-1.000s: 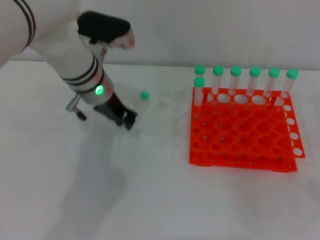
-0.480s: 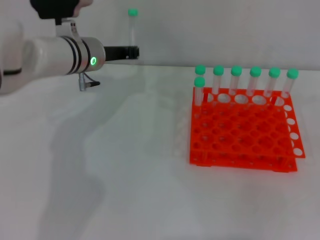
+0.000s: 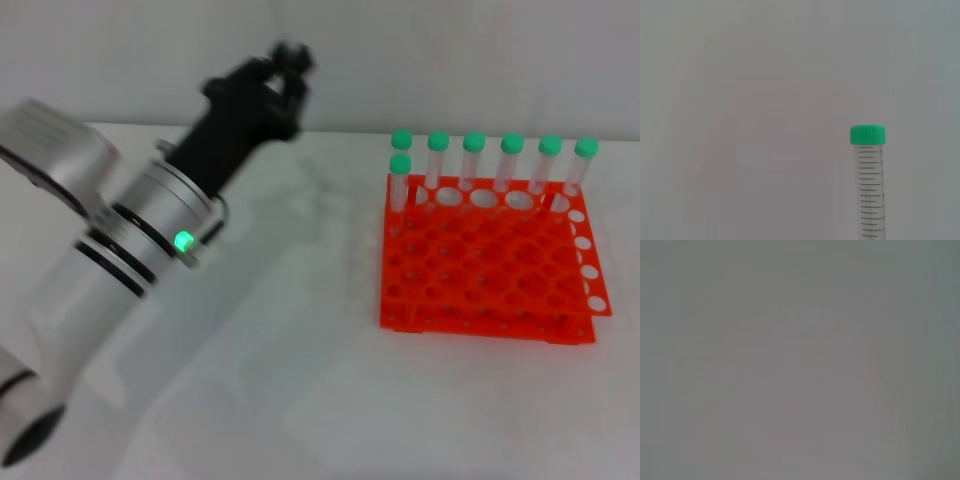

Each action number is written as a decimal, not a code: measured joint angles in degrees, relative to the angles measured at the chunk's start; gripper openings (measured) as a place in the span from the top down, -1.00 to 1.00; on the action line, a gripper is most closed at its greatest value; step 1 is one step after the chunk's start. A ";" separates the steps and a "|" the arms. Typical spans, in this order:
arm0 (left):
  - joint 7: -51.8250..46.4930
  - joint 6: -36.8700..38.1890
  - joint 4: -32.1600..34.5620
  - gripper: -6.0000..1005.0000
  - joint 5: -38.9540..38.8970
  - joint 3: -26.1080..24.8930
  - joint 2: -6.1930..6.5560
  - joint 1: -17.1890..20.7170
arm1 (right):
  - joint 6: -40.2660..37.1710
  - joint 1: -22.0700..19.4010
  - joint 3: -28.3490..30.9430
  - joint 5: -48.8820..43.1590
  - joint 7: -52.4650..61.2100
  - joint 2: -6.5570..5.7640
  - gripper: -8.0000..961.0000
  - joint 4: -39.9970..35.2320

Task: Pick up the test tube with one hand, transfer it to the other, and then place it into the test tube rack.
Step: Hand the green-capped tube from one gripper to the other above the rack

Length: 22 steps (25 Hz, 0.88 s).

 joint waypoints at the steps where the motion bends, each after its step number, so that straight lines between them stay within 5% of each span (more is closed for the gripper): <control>1: 2.06 0.47 1.75 0.62 0.83 -0.01 -0.06 0.44 | 1.43 -0.67 -1.37 -0.59 2.61 -0.07 -0.81 -1.25; 5: 7.64 -2.25 9.76 0.62 5.41 -0.02 -0.52 1.07 | 5.68 -3.07 -8.34 -3.15 12.21 -0.31 -0.81 -7.08; 8: 8.05 -7.64 15.72 0.62 6.40 -0.19 -1.03 0.36 | 8.36 -5.82 -17.52 -6.02 24.31 -1.67 -0.81 -15.17; 14: 11.32 -17.08 21.30 0.62 7.73 -0.21 -1.30 -2.78 | 27.38 -8.58 -30.49 -7.83 40.06 -8.12 -0.81 -22.08; 16: 11.80 -19.86 22.12 0.62 8.15 -0.26 -1.31 -3.57 | 32.28 -8.60 -33.38 -8.60 43.17 -9.28 -0.81 -24.56; 22: 13.75 -21.61 22.85 0.62 10.37 -0.12 -1.32 -4.48 | 32.66 -6.64 -35.90 -15.94 48.23 -7.05 -0.81 -34.54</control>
